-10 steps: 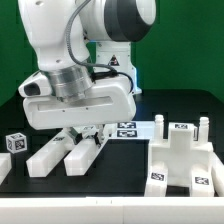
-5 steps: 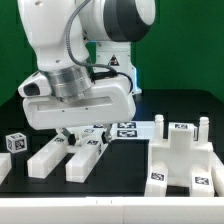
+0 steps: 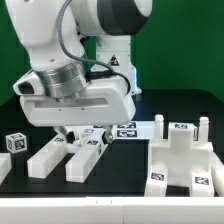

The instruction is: Assemble chair

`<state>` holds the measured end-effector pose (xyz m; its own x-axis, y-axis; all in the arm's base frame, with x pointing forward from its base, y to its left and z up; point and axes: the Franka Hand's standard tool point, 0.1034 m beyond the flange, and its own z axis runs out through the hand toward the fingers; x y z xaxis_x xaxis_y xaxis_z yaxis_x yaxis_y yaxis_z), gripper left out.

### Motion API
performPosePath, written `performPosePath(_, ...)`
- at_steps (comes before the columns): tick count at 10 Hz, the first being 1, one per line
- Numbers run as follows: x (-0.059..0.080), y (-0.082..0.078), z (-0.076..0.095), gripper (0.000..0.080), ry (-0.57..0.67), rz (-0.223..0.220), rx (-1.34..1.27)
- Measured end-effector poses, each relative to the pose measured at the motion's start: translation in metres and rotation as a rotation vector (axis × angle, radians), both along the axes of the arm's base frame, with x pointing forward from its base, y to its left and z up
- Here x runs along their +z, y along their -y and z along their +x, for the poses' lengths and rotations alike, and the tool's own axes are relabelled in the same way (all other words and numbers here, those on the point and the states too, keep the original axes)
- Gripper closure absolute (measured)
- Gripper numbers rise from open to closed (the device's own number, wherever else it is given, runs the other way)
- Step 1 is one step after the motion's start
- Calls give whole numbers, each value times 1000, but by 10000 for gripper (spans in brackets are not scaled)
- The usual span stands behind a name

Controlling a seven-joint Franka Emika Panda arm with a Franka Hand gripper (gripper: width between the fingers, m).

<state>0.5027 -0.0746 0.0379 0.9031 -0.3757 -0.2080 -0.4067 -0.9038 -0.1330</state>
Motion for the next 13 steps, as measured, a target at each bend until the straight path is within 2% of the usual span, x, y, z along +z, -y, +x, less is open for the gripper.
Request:
performPosePath(1, -1, 1, -1, 151, 84, -55, -20)
performPosePath(2, -2, 3, -4, 151, 116, -85, -23)
performPosePath(3, -2, 8, -1, 151, 175, -137, -26)
performPosePath(5, -5, 10, -5, 151, 182, -152, -16)
performPosePath(9, -7, -7, -6, 151, 248, -220, 60)
performPosePath(11, -7, -3, -5, 151, 268, -241, 56)
performPosePath(13, -8, -3, -5, 151, 268, -242, 56)
